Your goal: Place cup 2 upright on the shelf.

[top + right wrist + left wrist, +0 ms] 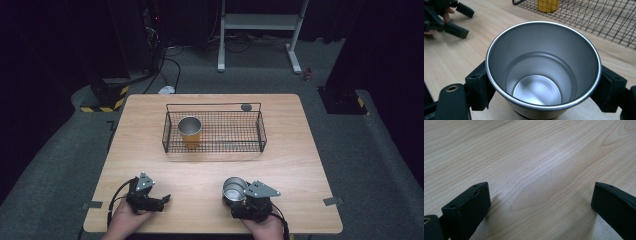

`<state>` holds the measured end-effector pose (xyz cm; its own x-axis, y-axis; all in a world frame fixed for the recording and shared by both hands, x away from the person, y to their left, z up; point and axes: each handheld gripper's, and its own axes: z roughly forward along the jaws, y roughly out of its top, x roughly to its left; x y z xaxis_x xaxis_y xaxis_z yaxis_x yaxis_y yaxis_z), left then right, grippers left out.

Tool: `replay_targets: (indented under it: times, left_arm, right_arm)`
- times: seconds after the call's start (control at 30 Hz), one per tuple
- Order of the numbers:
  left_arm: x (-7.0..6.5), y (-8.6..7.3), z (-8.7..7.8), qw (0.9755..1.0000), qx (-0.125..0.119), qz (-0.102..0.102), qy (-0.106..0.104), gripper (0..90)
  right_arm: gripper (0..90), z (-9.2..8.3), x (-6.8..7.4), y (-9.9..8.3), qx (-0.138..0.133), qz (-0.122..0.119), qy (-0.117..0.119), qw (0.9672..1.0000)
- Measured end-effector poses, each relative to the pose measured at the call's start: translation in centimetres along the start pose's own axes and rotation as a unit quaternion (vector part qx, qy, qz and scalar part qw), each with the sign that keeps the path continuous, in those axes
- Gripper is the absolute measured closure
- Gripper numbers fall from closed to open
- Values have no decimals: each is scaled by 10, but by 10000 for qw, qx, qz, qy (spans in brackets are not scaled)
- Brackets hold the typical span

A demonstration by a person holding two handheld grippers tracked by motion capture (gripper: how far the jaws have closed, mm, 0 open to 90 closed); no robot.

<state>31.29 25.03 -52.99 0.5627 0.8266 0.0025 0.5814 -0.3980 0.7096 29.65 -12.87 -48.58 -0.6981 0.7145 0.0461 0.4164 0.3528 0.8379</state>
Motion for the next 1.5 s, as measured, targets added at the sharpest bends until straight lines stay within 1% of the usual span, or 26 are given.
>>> replay_targets:
  times: [0.07, 0.1, 0.13, 0.2, 0.23, 0.33, 0.37, 0.4, 0.5, 0.53, 0.63, 0.77, 1.13, 1.2, 1.27, 1.3, 1.37, 1.5]
  left_arm:
    - [0, 0, 0, 10000, 0, -1, 2, 28]
    - [0, 0, 0, 10000, 0, -1, 2, 28]
    - [0, 0, 0, 10000, -1, -5, 5, 27]
    - [0, 0, 0, 10000, -3, -22, 4, 27]
    - [0, 0, 0, 10000, -6, -25, 12, 27]
    - [-1, 0, 0, 10000, -8, -33, 15, 27]
    - [-1, 0, 0, 10000, -7, -31, 16, 27]
    - [0, 0, 0, 10000, -7, -29, 17, 27]
    - [-1, 0, 0, 10000, -5, -31, 17, 27]
    - [-1, 0, 0, 10000, -3, -31, 16, 28]
    - [0, 0, 0, 10000, -1, -30, 15, 27]
    - [0, 0, 0, 10000, 4, -8, 10, 26]
    - [0, 0, 0, 10000, 9, 0, 4, 25]
    - [0, 0, 0, 10000, 15, 8, 12, 25]
    - [0, 0, 0, 10000, 12, 22, 8, 25]
    - [1, 0, 0, 10000, 20, 40, 20, 25]
    - [1, 0, 0, 10000, 21, 45, 22, 25]
    - [1, 0, 0, 10000, 18, 29, 10, 25]
  right_arm:
    - [183, 1, -4, 3, -34, 62, -50, 10000]
    - [183, 1, -4, 3, -34, 62, -50, 10000]
    - [183, 1, -8, 6, -45, 71, -97, 9999]
    - [183, 2, -10, 7, -56, 53, -122, 9999]
    - [183, 2, -14, 9, -29, 58, -188, 9998]
    - [183, 3, -17, 12, -28, 66, -239, 9997]
    - [183, 3, -20, 16, -55, 97, -252, 9996]
    - [183, 3, -20, 16, -55, 97, -252, 9996]
    - [183, 4, -23, 25, -121, 68, -332, 9994]
    - [183, 4, -26, 32, -171, 66, -374, 9991]
    - [183, 5, -28, 35, -210, 58, -411, 9989]
    - [183, 7, -37, 45, -254, 155, -512, 9982]
    - [183, 6, -51, 64, -367, 180, -755, 9963]
    - [183, 6, -53, 66, -380, 178, -759, 9962]
    - [183, 8, -55, 68, -361, 231, -782, 9960]
    - [183, 10, -58, 71, -363, 243, -791, 9959]
    - [184, 11, -59, 72, -366, 238, -796, 9959]
    - [184, 16, -62, 81, -357, 242, -836, 9956]
